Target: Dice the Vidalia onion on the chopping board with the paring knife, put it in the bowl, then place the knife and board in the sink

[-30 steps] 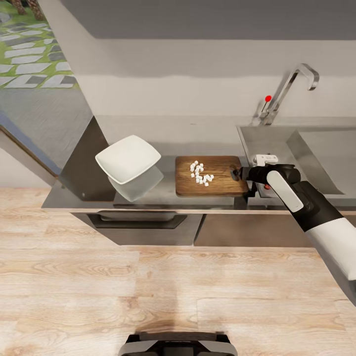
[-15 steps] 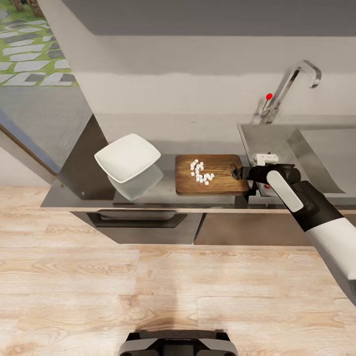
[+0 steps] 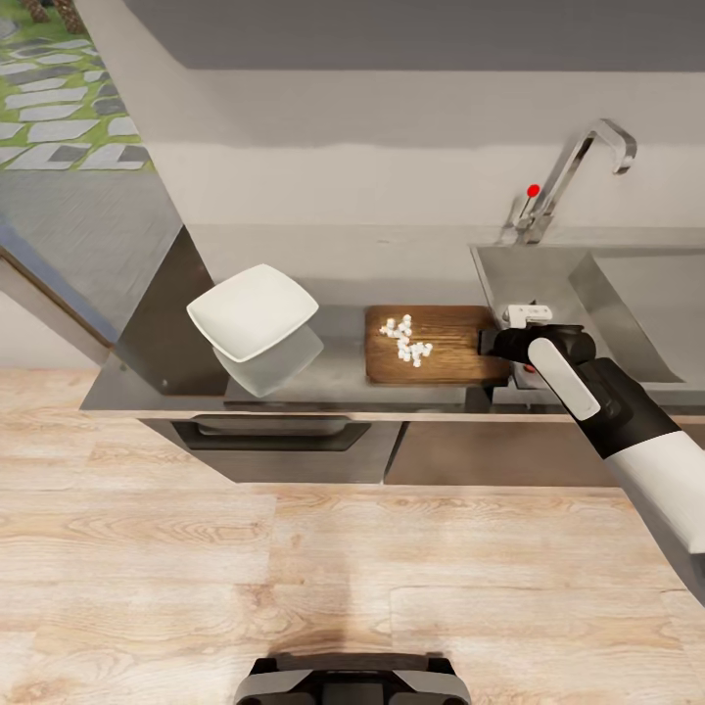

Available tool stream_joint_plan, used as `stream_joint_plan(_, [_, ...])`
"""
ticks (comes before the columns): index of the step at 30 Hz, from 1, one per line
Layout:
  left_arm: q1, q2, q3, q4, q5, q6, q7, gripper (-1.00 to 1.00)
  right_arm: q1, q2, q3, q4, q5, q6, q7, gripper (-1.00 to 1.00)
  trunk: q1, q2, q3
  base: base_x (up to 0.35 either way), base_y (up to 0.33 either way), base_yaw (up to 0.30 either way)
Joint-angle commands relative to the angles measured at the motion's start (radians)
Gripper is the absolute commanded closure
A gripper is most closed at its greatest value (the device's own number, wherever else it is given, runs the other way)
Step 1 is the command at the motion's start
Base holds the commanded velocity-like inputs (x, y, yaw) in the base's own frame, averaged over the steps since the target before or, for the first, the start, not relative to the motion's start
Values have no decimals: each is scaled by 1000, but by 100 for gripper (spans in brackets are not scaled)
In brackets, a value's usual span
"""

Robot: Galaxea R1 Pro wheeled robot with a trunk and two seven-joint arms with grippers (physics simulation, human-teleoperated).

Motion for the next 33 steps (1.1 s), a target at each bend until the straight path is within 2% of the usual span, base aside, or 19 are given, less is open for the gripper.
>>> stream_joint_plan(1, [0,1,-6,-2,6,-1,5,-100,0,-1,4,3,-43,-4,-10,100,1,-1,-2,0,0,0])
stream_joint_plan(12, [0,1,-6,-1,6,-1,5,-100,1,-1,4,3,-43,-4,-10,100,1,-1,0,0,0,0])
stream_joint_plan(33, [0,1,-6,7,6,-1,5,-100,1,-1,4,3,-43,-4,-10,100,1,-1,32,0,0,0])
